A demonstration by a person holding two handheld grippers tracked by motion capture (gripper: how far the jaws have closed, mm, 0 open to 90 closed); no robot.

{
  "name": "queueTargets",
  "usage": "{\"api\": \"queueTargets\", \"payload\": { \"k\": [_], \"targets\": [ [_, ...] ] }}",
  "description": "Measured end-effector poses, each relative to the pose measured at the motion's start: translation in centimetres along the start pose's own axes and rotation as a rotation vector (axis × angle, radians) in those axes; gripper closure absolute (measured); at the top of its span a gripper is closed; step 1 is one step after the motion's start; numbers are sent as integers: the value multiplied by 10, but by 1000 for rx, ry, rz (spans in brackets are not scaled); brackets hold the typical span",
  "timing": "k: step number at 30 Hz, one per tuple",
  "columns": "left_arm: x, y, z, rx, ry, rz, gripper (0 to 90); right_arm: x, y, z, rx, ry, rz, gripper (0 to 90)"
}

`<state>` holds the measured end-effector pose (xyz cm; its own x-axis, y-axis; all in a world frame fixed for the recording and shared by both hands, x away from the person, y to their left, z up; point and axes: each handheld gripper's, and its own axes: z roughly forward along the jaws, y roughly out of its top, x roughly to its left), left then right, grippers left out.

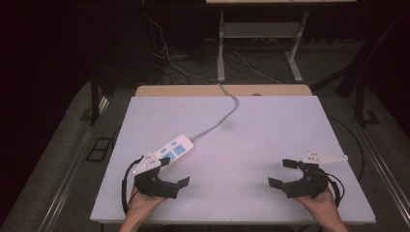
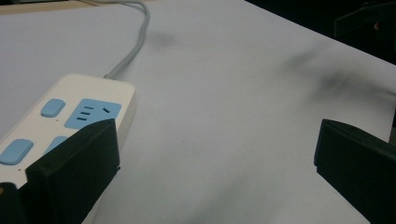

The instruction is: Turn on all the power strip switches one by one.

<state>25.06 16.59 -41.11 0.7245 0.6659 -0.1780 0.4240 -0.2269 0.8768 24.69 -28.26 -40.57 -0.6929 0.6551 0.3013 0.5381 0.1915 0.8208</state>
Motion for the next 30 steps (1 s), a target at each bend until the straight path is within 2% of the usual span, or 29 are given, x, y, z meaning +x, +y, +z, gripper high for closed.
{"api": "queueTargets", "payload": {
  "k": [5, 9, 24, 30],
  "targets": [
    [7, -2, 0, 2, -1, -23, 0, 1, -1, 2, 8, -1, -5, 20],
    [7, -2, -3, -12, -5, -27, 0, 1, -2, 2, 10, -2, -2, 20],
    [-2, 2, -2, 40, -21, 2, 0, -4, -6, -1, 20, -11, 9, 20],
    [-2, 5, -5, 60, -21, 9, 0, -5, -7, -3, 21, -15, 18, 20]
  ]
}}
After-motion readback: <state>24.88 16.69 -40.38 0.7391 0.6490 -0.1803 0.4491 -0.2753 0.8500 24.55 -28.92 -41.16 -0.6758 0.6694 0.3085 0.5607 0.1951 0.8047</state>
